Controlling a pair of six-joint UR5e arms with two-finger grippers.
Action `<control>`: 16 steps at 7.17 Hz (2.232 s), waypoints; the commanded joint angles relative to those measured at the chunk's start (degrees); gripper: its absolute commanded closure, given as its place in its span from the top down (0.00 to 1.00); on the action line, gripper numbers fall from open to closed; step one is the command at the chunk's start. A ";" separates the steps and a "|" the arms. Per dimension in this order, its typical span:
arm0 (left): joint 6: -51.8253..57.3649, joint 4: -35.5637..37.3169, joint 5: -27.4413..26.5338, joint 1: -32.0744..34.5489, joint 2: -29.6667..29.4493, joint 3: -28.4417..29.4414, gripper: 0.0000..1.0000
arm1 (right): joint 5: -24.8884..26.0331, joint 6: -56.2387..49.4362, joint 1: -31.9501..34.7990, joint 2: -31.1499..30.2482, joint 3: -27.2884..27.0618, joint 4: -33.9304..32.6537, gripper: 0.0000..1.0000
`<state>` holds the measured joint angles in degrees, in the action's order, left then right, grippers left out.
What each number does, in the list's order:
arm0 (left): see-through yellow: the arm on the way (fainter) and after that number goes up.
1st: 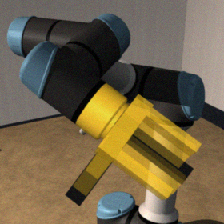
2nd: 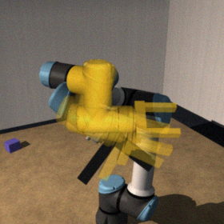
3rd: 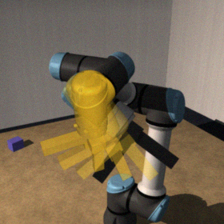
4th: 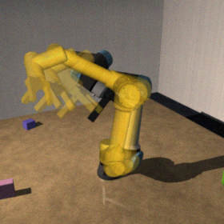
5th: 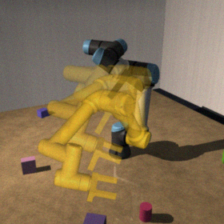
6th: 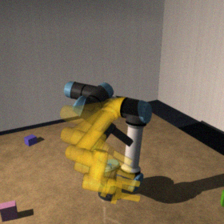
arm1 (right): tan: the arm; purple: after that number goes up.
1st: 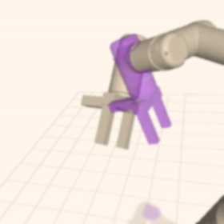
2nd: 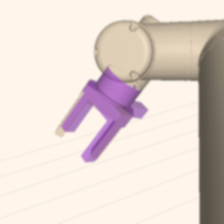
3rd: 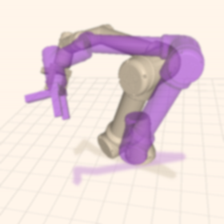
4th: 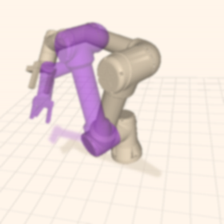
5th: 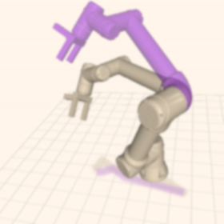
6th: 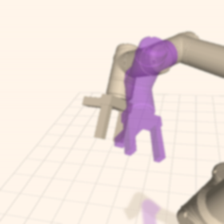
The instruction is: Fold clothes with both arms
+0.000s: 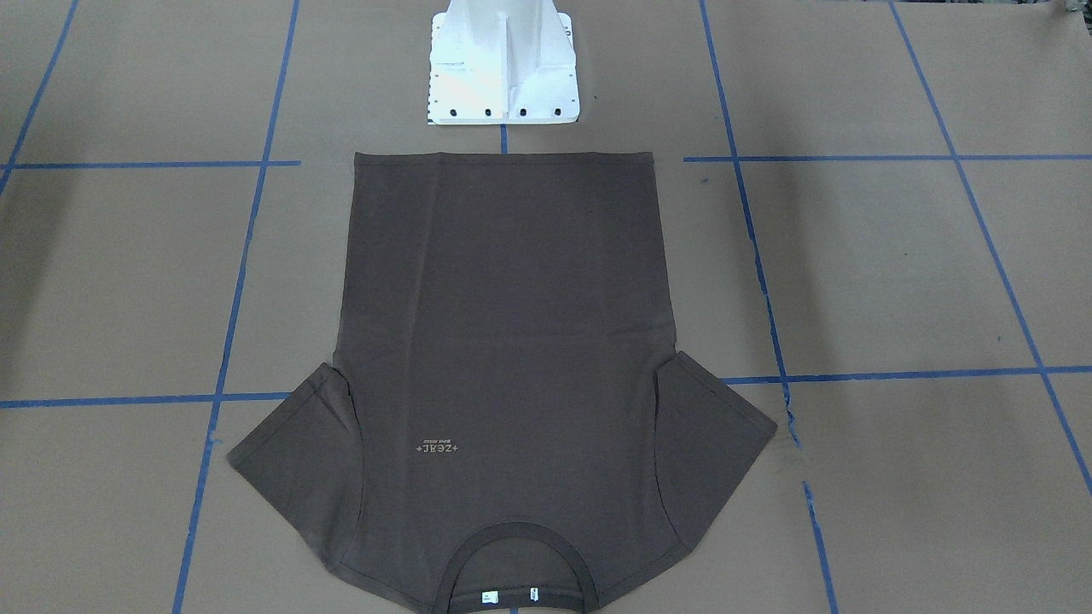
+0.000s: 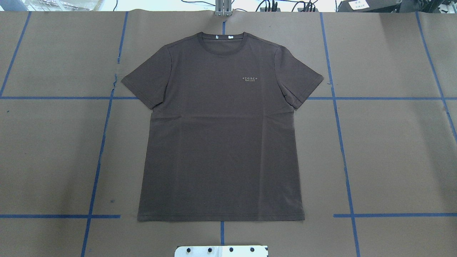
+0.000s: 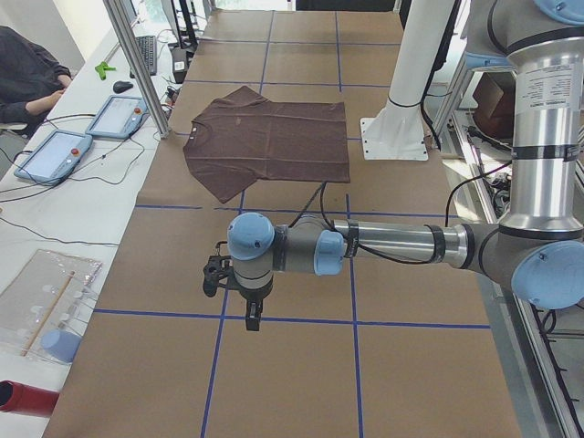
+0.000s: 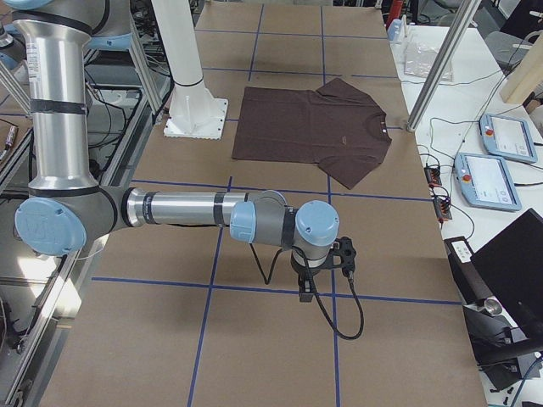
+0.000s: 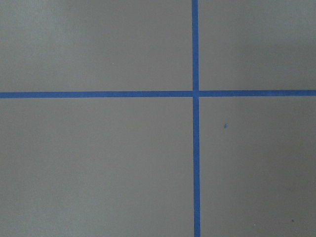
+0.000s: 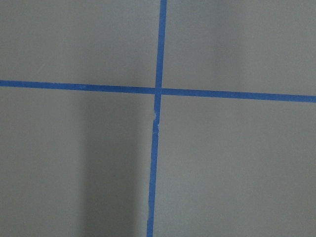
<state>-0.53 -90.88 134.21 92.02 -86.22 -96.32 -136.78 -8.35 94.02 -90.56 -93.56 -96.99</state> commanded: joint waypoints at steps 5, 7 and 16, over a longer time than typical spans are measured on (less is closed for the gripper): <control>0.35 -2.71 -0.26 -0.44 -7.64 -0.53 1.00 | -0.42 0.09 -1.64 6.85 -1.36 -0.04 1.00; -0.17 -14.02 -0.09 -2.02 -7.12 -0.01 1.00 | -2.33 2.80 -6.73 11.01 0.82 0.74 1.00; -2.90 -18.98 -0.52 -6.24 -11.77 3.59 1.00 | 14.16 52.82 -37.50 38.53 27.63 30.01 1.00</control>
<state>-3.12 -109.67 133.68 85.80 -97.78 -93.02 -124.10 43.42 58.13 -53.51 -67.82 -67.08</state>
